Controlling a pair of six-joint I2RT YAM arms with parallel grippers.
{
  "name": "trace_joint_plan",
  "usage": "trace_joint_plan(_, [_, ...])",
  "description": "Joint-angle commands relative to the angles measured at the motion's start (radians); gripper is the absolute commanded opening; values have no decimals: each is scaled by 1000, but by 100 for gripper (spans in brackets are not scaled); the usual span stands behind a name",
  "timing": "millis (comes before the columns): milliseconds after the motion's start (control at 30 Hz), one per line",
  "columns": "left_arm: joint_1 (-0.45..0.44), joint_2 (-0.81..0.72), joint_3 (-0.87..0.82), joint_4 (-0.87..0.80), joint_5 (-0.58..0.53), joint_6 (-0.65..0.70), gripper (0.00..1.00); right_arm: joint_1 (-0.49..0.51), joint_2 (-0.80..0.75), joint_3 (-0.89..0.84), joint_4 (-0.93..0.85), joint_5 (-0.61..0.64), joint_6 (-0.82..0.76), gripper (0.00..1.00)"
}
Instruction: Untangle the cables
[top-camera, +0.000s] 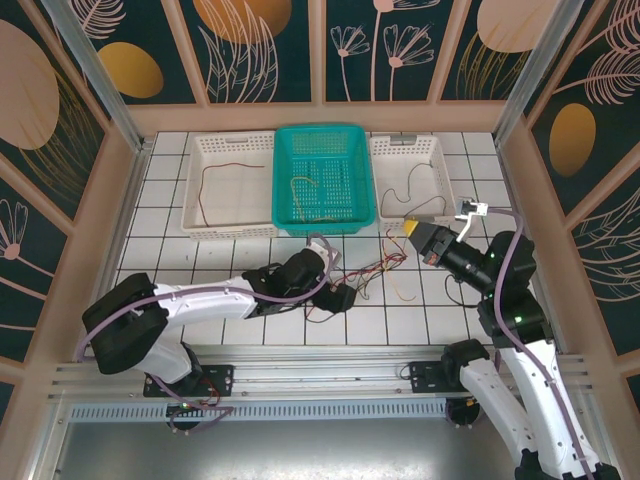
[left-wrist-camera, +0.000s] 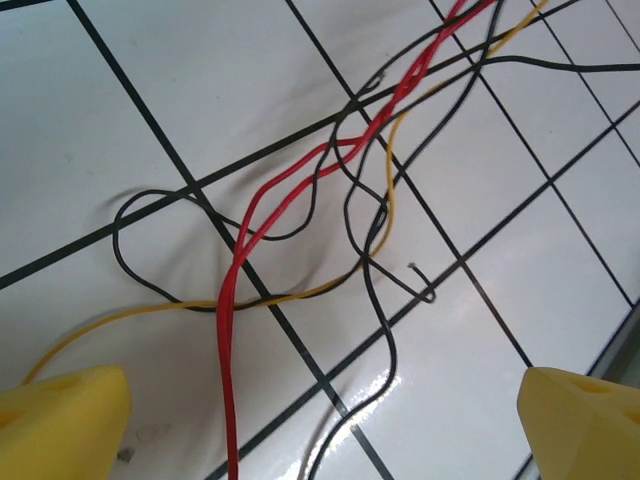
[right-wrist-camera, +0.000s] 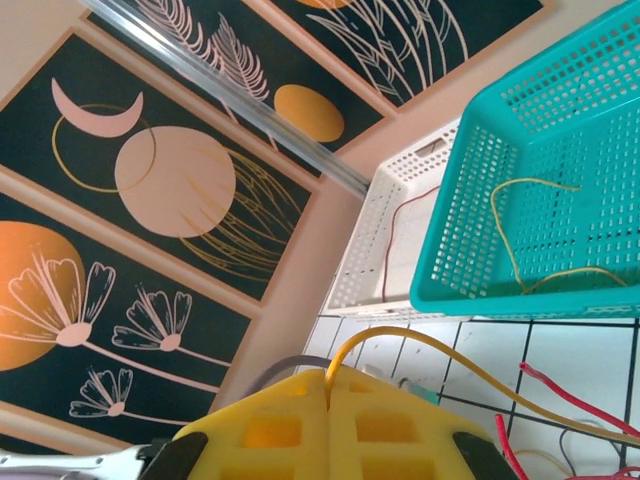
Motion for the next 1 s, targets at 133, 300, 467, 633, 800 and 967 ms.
trace_joint_plan(133, [-2,138,34,124,-43,9,99,2,-1,42,94,-94,59,0])
trace_joint_plan(300, [-2,203,78,165,-69,21,99,2,1,47,114,-124,84,0])
trace_joint_plan(467, [-4,281,113,220,-71,19,98,2,1,51,146,-152,113,0])
trace_joint_plan(633, [-2,319,124,271,-80,15,98,2,-1,46,187,-179,151,0])
trace_joint_plan(800, [-2,326,95,303,-100,15,70,2,-2,79,176,-176,148,0])
trace_joint_plan(967, [-1,298,35,312,-133,12,29,2,4,138,117,-142,107,0])
